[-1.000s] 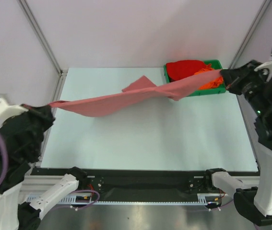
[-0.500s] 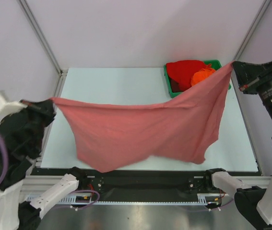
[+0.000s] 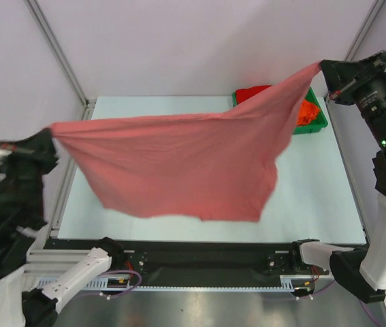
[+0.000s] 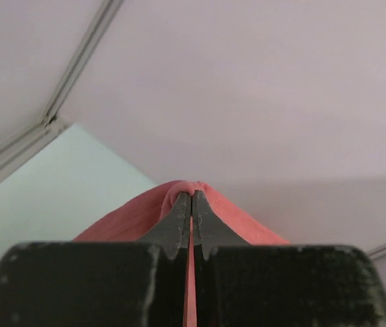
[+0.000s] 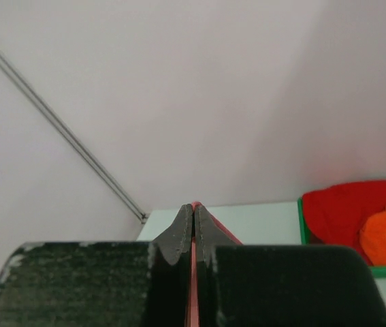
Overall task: Fold and stack the t-shirts
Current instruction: Flatten the tshirt out
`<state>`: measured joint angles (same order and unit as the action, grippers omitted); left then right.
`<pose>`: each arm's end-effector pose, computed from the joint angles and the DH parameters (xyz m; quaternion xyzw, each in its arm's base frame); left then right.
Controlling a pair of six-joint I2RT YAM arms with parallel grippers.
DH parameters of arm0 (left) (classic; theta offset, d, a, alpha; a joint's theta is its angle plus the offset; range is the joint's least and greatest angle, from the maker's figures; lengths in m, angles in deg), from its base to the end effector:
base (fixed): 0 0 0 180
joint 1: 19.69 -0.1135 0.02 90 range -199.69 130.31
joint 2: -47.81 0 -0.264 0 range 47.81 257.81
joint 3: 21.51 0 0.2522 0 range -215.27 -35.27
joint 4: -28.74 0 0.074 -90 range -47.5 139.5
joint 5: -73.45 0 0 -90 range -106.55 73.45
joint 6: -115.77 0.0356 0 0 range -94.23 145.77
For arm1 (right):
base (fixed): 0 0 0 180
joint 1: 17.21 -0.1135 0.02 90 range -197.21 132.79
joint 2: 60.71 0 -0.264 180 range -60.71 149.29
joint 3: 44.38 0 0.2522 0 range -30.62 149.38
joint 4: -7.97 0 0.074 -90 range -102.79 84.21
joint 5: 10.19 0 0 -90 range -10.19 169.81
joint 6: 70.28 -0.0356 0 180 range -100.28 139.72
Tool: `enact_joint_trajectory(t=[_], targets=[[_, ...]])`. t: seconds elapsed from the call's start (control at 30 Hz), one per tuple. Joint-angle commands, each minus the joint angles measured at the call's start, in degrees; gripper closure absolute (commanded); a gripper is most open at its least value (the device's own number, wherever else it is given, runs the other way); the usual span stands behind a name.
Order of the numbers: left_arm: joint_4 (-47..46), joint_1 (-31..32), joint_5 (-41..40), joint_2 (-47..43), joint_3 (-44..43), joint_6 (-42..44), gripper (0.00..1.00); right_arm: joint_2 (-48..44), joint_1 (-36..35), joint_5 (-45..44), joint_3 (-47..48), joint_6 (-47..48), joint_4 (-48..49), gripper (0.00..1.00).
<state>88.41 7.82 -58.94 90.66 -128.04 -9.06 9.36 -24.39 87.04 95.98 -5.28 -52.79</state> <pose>0.0451 0.0036 0.5261 -0.3045 0.6176 -0.1420 0.7111 0.1214 0.0198 0.6172 0.0523 0.6443 0.2503 0.7208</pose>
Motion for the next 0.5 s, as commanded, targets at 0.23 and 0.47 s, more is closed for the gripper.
enact_joint_trajectory(t=[0.23,0.47], targets=[[-22.6,-0.4,-1.6,-13.3,-1.7,14.7,1.0,-9.5,0.8,8.5,0.9,-0.1,22.6,1.0],[-25.8,-0.4,4.7,-14.4,-4.2,16.3,1.0,-11.7,3.5,14.3,3.5,-4.1,28.5,1.0]])
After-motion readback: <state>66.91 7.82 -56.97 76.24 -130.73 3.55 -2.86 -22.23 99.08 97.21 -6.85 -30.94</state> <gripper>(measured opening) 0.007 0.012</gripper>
